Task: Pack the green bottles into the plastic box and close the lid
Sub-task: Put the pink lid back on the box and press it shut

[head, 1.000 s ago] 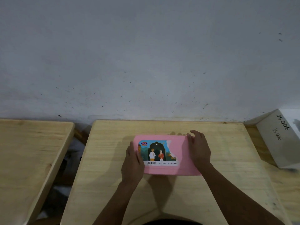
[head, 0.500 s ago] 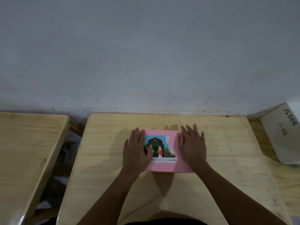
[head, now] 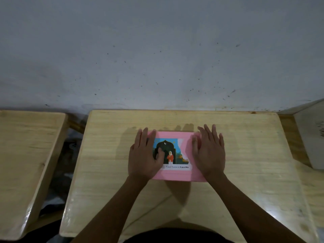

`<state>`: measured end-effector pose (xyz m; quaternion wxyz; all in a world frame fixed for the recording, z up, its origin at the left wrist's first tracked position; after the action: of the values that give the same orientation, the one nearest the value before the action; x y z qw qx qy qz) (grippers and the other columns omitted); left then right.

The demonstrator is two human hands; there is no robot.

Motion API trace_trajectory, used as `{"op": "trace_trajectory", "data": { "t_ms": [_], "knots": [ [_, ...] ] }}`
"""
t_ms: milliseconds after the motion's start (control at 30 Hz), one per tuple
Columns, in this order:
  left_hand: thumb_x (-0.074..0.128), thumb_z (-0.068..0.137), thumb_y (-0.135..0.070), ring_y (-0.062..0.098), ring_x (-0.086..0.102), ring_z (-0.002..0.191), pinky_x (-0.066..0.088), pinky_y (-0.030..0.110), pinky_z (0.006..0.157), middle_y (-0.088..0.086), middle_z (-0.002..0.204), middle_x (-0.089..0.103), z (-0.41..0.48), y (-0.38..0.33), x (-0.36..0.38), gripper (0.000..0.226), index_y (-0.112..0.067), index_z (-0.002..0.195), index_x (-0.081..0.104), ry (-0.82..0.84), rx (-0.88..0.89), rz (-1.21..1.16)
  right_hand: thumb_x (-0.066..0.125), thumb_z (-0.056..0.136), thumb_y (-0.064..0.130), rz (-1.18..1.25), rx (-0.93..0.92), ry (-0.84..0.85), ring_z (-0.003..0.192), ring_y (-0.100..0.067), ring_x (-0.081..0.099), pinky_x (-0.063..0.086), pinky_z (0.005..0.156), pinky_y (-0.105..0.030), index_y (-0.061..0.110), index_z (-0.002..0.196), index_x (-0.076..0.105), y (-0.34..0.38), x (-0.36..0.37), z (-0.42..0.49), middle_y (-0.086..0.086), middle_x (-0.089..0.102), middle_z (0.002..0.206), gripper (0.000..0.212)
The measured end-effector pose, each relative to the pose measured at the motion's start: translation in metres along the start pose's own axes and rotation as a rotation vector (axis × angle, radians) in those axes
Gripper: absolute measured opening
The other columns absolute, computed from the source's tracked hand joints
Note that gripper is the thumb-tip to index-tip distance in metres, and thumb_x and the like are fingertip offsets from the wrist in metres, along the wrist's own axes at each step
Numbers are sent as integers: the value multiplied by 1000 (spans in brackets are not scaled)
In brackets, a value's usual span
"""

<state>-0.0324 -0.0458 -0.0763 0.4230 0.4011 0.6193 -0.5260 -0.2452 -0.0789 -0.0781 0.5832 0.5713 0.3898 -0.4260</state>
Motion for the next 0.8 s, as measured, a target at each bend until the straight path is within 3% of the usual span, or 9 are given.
{"op": "trace_trajectory", "data": {
  "t_ms": [233, 333, 400, 567, 800],
  "knots": [
    [42, 84, -49, 21, 17, 148, 46, 44, 99, 2, 157, 26, 3, 5, -1, 64, -24, 143, 38, -37, 49, -39, 37, 96, 41, 116, -2, 18, 147, -20, 20, 10, 120, -44, 15, 136, 49, -4, -5, 0, -6, 41, 151, 49],
    [37, 87, -53, 20, 9, 149, 28, 51, 115, 1, 160, 17, 3, 6, 1, 64, -25, 145, 33, -18, 53, -31, 34, 99, 42, 65, 49, 80, 149, -23, 9, 9, 119, -49, 15, 146, 36, -6, -9, -9, -8, 23, 159, 54],
    [32, 91, -53, 20, 6, 149, 16, 52, 117, 2, 161, 12, -3, 2, 2, 63, -26, 147, 28, -21, 17, -2, 30, 99, 46, 32, 76, 96, 149, -25, 6, 14, 117, -53, 16, 149, 28, -5, -8, -24, -11, 15, 160, 58],
    [36, 92, -44, 22, 23, 146, 34, 47, 111, 4, 156, 31, -22, -6, 5, 52, -21, 139, 46, -154, -22, -16, 32, 96, 53, -43, 67, 53, 149, -27, 10, 35, 109, -49, 19, 146, 27, -2, -3, -45, -14, 16, 160, 61],
    [45, 89, -38, 22, 35, 141, 41, 40, 104, 4, 146, 47, -23, -6, 4, 45, -14, 125, 59, -254, 12, -92, 37, 94, 53, -35, 64, 8, 148, -25, 14, 37, 107, -46, 19, 143, 33, -1, -3, -45, -12, 21, 159, 59]
  ]
}}
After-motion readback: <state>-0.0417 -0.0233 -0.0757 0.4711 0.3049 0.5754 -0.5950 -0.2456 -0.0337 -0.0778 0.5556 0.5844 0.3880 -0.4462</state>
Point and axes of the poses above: each hand's wrist, its own z-axis towards the middle knuckle, its own x-axis out of the palm, y = z × x, the point moved 2 cm from there along z, towards the middle knuckle
